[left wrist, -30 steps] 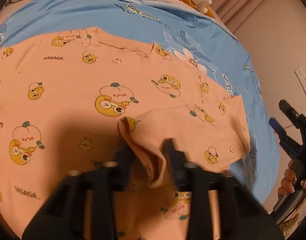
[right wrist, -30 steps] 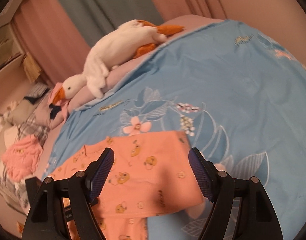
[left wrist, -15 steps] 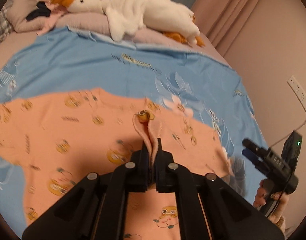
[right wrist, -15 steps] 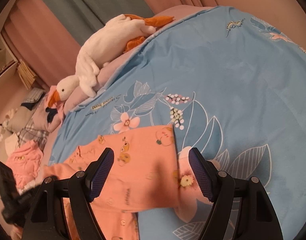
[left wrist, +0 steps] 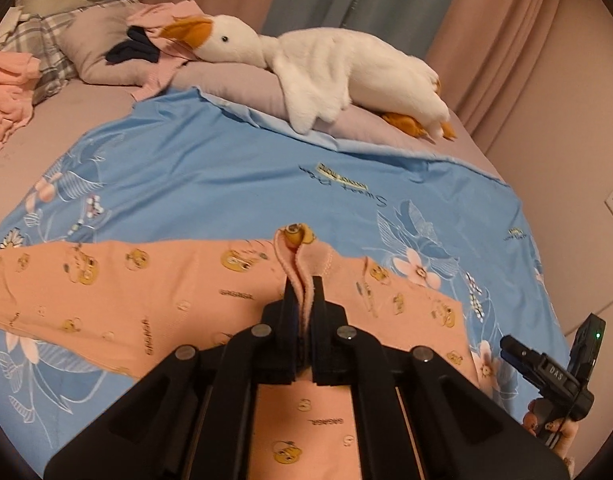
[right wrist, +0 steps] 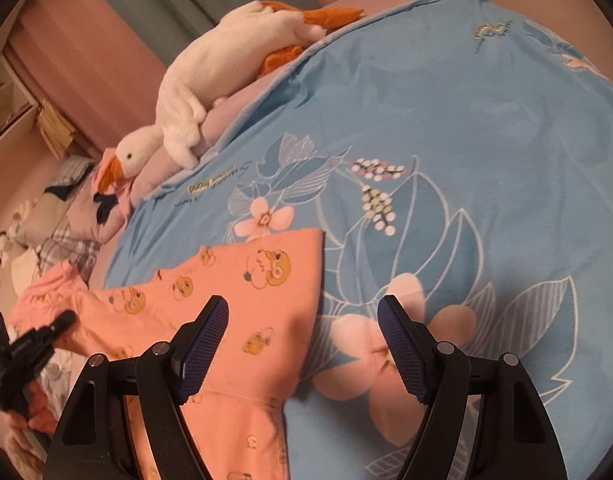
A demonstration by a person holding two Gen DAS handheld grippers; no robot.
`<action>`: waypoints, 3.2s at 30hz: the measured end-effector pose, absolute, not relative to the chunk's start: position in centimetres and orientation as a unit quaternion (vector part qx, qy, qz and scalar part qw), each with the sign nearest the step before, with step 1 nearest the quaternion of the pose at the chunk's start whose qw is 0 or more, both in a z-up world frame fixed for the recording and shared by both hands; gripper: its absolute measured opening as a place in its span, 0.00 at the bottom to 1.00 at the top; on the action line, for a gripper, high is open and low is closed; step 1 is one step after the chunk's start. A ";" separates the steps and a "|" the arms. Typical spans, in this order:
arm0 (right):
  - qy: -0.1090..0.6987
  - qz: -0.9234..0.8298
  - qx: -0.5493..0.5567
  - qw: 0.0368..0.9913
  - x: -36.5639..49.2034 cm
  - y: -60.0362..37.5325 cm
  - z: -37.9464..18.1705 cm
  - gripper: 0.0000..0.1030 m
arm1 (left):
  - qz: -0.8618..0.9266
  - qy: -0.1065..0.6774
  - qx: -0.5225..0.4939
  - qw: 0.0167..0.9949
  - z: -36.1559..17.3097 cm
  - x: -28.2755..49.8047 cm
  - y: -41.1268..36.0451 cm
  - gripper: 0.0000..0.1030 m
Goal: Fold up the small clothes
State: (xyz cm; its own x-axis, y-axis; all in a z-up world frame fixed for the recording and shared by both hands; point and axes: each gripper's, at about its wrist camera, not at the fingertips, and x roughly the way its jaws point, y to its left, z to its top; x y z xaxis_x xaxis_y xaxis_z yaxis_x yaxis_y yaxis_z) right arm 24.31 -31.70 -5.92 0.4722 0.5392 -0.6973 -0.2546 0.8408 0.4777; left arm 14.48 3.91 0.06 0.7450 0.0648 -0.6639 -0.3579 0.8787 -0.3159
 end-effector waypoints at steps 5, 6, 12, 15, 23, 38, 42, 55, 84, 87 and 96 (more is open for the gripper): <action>0.464 0.244 0.142 0.839 24.2 -30.5 -6.3 0.74 | 0.139 0.331 -0.223 0.906 0.3 13.8 5.7 0.03; 0.467 0.247 0.139 0.838 24.2 -30.2 -6.4 0.74 | 0.144 0.331 -0.223 0.905 0.3 13.6 6.2 0.03; 0.477 0.261 0.122 0.830 23.9 -28.8 -6.9 0.74 | 0.172 0.331 -0.227 0.900 0.1 12.6 7.8 0.03; 0.487 0.262 0.112 0.825 23.9 -27.8 -7.5 0.74 | 0.183 0.334 -0.224 0.897 -0.1 12.2 8.4 0.03; 0.496 0.268 0.079 0.822 23.3 -25.8 -8.0 0.74 | 0.201 0.353 -0.226 0.885 -2.0 11.4 9.5 0.03; 0.503 0.264 0.017 0.823 22.7 -23.6 -9.1 0.16 | 0.213 0.388 -0.235 0.866 -5.2 11.2 10.9 0.04; 0.493 0.267 0.015 0.828 22.6 -23.9 -8.8 0.08 | 0.216 0.392 -0.231 0.864 -5.6 11.2 11.0 0.04; 0.487 0.262 0.017 0.833 22.4 -24.1 -8.5 0.07 | 0.221 0.407 -0.233 0.855 -6.9 11.2 11.4 0.04; 0.495 0.257 0.010 0.830 22.5 -24.1 -9.0 0.07 | 0.208 0.418 -0.231 0.854 -8.4 11.4 12.1 0.05; 0.496 0.256 0.010 0.829 22.5 -24.1 -9.1 0.07 | 0.206 0.416 -0.239 0.853 -8.4 11.3 12.3 0.05; 0.499 0.255 0.009 0.828 22.6 -24.0 -9.3 0.07 | 0.205 0.432 -0.241 0.844 -9.3 11.4 12.8 0.08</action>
State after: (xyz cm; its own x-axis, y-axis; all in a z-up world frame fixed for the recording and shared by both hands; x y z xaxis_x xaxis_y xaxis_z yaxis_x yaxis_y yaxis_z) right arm 22.57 -23.99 -9.29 0.3715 0.4318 -0.8219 -0.4142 0.8694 0.2696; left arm 11.36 12.77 -9.33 0.5422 0.1379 -0.8288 -0.5548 0.7996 -0.2299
